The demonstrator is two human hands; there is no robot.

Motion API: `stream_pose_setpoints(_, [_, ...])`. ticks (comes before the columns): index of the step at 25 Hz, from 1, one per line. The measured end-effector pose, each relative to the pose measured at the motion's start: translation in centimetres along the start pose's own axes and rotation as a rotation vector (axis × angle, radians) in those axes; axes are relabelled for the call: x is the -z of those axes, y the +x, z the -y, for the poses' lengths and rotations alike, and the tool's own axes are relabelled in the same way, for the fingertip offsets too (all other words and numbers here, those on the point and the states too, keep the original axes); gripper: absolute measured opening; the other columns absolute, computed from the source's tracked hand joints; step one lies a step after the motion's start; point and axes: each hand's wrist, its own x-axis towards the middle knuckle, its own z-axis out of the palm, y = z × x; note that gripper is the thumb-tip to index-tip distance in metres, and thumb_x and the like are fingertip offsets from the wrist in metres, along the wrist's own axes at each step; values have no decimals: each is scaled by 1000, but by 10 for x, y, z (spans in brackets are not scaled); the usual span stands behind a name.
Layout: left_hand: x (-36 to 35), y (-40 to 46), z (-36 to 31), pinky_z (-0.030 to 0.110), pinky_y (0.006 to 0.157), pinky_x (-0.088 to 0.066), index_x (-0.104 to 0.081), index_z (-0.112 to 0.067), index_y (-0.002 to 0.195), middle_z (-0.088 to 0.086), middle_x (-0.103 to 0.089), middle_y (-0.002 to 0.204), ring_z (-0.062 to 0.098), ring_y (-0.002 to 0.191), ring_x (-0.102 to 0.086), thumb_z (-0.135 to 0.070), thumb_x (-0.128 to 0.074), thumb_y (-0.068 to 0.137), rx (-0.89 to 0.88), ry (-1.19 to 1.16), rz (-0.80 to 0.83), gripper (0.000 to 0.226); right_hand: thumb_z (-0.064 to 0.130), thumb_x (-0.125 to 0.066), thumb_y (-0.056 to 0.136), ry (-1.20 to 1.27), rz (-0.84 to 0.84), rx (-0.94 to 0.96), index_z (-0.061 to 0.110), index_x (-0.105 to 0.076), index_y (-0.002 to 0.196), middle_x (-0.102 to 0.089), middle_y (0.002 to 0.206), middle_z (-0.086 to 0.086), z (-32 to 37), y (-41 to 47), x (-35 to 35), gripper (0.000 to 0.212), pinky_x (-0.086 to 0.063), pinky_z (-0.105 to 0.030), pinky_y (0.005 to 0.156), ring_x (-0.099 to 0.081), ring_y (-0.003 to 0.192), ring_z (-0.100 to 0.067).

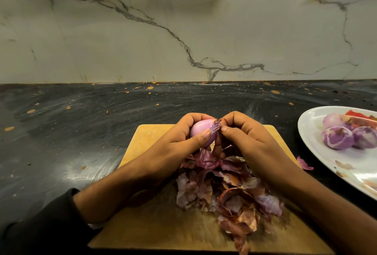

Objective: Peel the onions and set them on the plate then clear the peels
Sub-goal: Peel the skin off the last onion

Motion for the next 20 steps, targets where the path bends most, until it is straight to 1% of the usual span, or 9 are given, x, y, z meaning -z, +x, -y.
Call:
stream_pose_setpoints(2, [0,0,1,40,91,-58,-55,-17,126,14,-65,119,29,106,-67,-30,-59,95,-2,15,1,33,6,-48,101,-126,-37,76,3,-59,90,-63,67,-3,2,-1,0,15,-53,-27,60,-62,63,-13])
stream_pose_setpoints(5, [0,1,3,53,95,-53,-58,-18,125,16,-65,117,35,107,-65,-33,-52,95,-5,48,-6,34,10,-55,96,-322,-97,170,11,-60,83,-65,69,-7,3,-4,-2,13,-53,-40,60,-64,66,-23])
stream_pose_setpoints(6, [0,1,2,52,93,-54,-58,-17,125,15,-66,114,31,101,-65,-33,-50,95,-6,42,3,34,11,-56,95,-372,-123,182,12,-58,81,-64,69,-8,3,-5,-2,14,-52,-43,61,-64,67,-24])
stream_pose_setpoints(8, [-1,1,-2,39,79,-58,-58,-16,122,9,-68,105,21,91,-64,-33,-48,95,-5,13,26,34,11,-56,96,-411,-192,153,11,-56,80,-64,67,-6,-2,-2,1,15,-51,-42,61,-65,64,-15])
stream_pose_setpoints(9, [-1,2,-3,32,77,-56,-59,-17,121,5,-68,103,18,89,-64,-35,-48,95,-2,12,25,33,14,-55,98,-407,-227,123,11,-56,81,-65,68,-5,-4,0,4,17,-52,-40,61,-65,62,-9])
stream_pose_setpoints(12, [2,2,-3,26,79,-56,-57,-17,120,-2,-70,101,13,91,-67,-39,-51,97,10,23,-29,33,28,-49,104,-358,-232,101,12,-61,82,-68,70,-6,-4,1,8,30,-55,-40,65,-66,64,-12])
stream_pose_setpoints(16, [0,0,-1,24,74,-54,-55,-11,118,1,-68,96,11,84,-64,-38,-47,90,16,47,-63,40,20,-50,102,-256,-175,208,16,-67,104,-72,85,1,1,-4,-1,17,-56,-24,70,-70,79,-10])
stream_pose_setpoints(18, [0,1,-2,26,74,-53,-57,-12,117,2,-67,95,11,83,-63,-40,-47,90,11,60,-82,40,17,-53,101,-301,-155,258,18,-69,107,-73,88,5,0,-5,1,16,-58,-28,73,-72,85,-12])
stream_pose_setpoints(20, [1,1,-1,27,77,-54,-58,-13,117,4,-68,99,12,87,-64,-39,-47,91,6,82,-92,38,13,-58,99,-345,-166,290,18,-71,104,-73,85,7,-2,-4,3,15,-59,-32,72,-72,83,-13])
